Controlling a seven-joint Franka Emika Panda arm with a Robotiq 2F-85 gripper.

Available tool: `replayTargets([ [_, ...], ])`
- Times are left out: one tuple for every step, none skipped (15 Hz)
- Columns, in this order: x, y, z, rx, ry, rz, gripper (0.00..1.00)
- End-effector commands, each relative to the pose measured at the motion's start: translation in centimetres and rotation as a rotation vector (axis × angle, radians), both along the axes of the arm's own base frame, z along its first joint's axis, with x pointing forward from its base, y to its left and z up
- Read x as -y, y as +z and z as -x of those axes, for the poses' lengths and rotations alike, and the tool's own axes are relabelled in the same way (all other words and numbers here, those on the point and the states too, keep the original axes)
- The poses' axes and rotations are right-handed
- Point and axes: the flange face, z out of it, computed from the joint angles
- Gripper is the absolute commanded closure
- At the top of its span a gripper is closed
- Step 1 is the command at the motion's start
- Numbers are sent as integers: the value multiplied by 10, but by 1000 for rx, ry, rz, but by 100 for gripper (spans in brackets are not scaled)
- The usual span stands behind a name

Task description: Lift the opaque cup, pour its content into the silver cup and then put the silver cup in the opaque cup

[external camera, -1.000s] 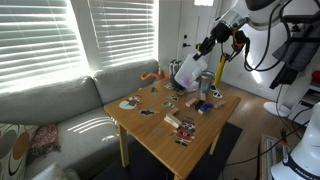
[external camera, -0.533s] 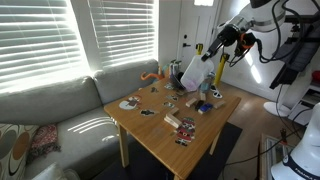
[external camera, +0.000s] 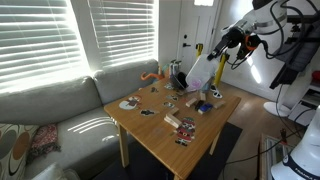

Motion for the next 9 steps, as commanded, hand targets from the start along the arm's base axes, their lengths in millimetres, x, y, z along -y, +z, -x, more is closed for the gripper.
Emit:
replayTargets([
  [16,-5,4,28,2,-51,99],
  [20,-8,6,31,-2,-59,99],
  [25,-9,8,41,2,-71,99],
  [28,-11,9,42,1,-79,99],
  [31,-13,11,50,5,-91,99],
  [33,-15,12,56,6,-103,99],
  [36,-17,12,66,9,-117,99],
  [40,-21,13,68,8,-128,99],
  [44,-23,14,73,9,-140,99],
])
